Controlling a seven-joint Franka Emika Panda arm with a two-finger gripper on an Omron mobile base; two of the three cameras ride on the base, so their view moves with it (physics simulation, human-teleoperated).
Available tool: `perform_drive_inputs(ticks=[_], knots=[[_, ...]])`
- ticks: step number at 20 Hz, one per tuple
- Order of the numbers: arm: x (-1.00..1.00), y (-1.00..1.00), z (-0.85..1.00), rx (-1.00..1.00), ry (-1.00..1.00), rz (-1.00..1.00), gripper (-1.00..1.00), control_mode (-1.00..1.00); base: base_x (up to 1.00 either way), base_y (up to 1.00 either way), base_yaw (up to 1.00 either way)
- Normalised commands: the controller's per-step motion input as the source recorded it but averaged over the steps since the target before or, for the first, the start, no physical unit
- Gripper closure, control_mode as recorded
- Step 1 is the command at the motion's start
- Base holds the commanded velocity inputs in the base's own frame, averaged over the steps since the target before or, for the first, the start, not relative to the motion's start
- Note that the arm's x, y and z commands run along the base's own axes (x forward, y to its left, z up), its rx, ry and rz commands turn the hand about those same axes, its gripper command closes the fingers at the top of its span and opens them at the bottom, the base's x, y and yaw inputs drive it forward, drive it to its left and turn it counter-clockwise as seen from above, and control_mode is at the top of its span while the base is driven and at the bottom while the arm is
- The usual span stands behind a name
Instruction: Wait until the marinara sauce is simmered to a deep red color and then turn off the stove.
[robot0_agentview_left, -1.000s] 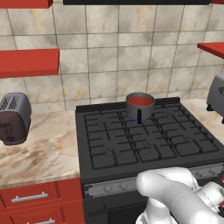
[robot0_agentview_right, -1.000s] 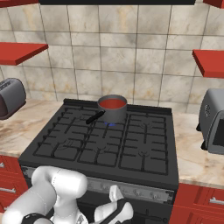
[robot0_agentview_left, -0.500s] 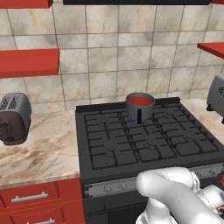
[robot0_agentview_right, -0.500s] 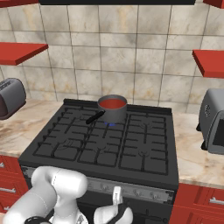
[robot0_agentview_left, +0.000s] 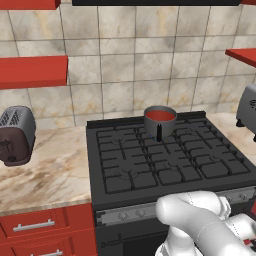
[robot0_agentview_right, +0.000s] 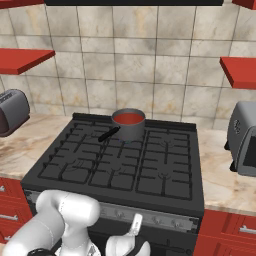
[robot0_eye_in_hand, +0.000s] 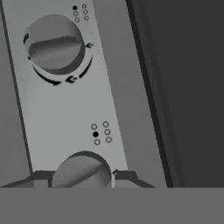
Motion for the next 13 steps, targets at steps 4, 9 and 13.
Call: perform_drive_inputs(ticks=[4, 9, 13], knots=[[0.00, -0.53, 0.05, 0.37, 0.00, -0.10, 1.00, -1.00, 0.00, 0.00, 0.00], [0.00, -0.62, 0.01, 0.37, 0.00, -0.11, 1.00, -1.00, 0.00, 0.00, 0.00], [0.00, -0.61, 0.00, 0.36, 0.00, -0.11, 1.00, -1.00, 0.00, 0.00, 0.00]])
